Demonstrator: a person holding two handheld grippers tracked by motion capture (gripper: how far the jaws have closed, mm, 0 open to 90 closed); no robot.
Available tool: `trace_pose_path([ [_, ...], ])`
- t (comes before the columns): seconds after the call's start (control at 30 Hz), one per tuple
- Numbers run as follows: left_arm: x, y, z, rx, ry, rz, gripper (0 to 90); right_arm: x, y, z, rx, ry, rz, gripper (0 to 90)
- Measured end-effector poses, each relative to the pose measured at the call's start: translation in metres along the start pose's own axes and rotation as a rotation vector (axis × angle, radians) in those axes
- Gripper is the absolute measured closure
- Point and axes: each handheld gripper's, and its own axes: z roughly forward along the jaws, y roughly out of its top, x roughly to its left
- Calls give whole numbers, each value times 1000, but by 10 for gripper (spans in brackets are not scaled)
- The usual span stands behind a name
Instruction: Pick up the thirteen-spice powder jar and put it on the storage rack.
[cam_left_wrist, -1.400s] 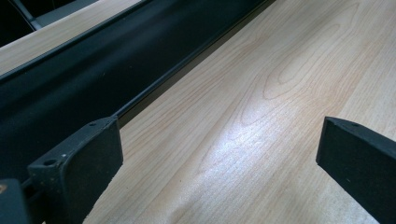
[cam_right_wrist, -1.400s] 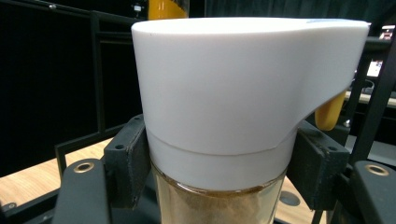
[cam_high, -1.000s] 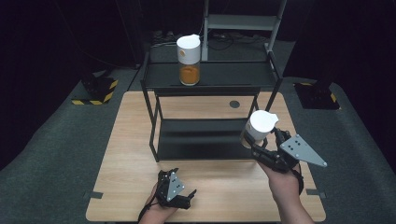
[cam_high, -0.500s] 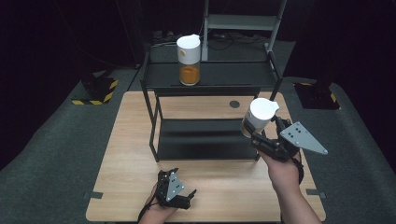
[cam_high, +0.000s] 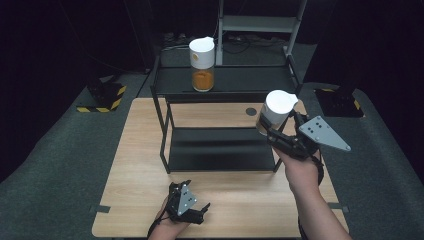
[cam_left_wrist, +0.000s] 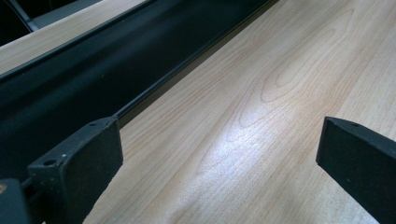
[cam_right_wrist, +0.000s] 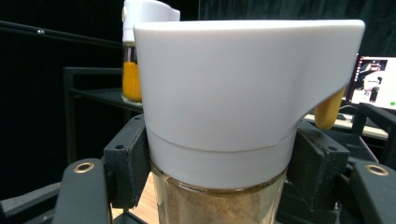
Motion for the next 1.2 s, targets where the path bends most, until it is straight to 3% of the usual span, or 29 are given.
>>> trace_pose_path([
  [1.2,1,-2,-1,-11,-7,-5,7,-13,38,50,-25,-30,12,301],
])
